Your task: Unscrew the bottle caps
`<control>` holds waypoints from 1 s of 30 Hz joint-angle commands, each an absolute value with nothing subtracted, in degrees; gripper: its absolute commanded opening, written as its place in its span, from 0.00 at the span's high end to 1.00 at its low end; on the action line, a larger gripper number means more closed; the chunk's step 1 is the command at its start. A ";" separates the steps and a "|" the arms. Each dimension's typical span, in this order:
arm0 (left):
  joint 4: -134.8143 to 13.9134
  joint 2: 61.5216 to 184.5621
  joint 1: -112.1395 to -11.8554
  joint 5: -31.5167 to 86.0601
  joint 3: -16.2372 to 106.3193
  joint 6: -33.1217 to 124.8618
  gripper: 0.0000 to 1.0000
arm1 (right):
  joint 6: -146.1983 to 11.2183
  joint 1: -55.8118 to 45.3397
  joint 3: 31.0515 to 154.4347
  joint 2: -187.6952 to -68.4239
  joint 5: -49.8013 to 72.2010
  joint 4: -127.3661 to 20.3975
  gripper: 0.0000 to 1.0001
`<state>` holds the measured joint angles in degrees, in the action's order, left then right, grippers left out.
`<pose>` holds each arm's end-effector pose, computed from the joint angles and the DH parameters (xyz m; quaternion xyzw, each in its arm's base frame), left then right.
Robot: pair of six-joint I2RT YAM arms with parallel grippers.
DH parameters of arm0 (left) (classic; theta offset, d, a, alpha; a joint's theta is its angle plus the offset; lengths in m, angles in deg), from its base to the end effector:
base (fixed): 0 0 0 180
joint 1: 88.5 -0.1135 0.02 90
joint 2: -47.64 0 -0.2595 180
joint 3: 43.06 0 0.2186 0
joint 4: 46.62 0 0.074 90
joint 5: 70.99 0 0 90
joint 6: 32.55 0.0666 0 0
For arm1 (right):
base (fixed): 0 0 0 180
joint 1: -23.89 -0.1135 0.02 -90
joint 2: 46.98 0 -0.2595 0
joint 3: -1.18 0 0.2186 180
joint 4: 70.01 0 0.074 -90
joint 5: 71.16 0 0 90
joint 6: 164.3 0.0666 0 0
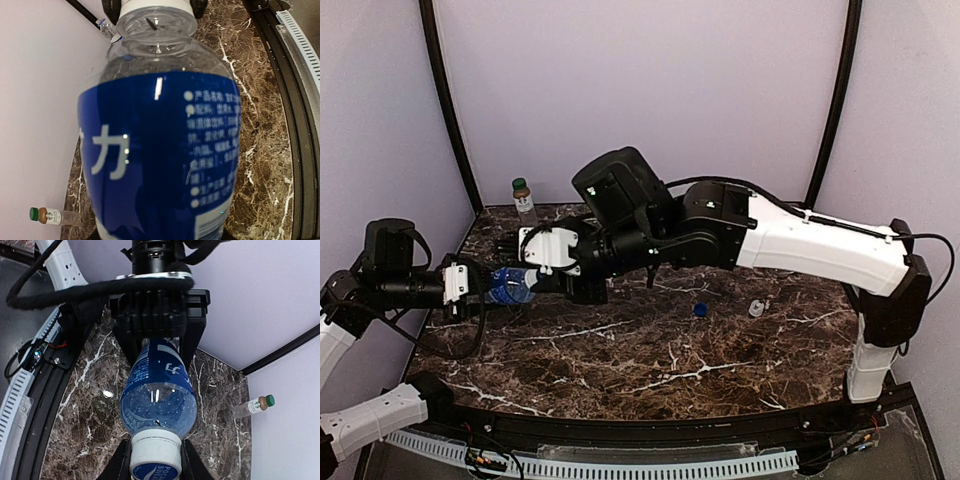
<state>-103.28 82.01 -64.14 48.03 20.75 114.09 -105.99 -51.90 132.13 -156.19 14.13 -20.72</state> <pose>0.0903 -0.0764 0.3070 0.6359 0.5437 -0.0653 0.5438 0.1010 0.4210 0.3746 -0.7015 0.4882 0.2270 0.4669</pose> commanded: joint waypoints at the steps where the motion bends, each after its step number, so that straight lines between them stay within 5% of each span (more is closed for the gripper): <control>1: -107.29 83.03 -63.49 60.06 22.97 111.82 0.69 | -129.46 -55.07 126.47 -153.62 24.87 -23.00 1.00; 9: -110.13 84.72 -63.46 62.96 22.45 110.62 0.71 | -165.46 -58.35 112.79 -147.96 28.76 -40.45 1.00; 18: -105.84 83.84 -63.45 60.59 20.45 105.04 0.72 | -161.08 -58.45 109.76 -148.46 29.95 -53.52 1.00; 22: -97.27 82.64 -63.42 54.00 18.43 96.90 0.75 | -148.19 -57.24 110.49 -147.48 30.79 -53.86 0.40; 26: -87.22 81.60 -63.39 45.31 16.40 94.11 0.76 | -131.17 -55.61 110.53 -146.13 32.45 -57.48 0.03; 30: -80.59 81.26 -63.38 37.21 14.36 98.04 0.77 | -111.76 -52.18 111.47 -144.22 26.75 -55.38 0.01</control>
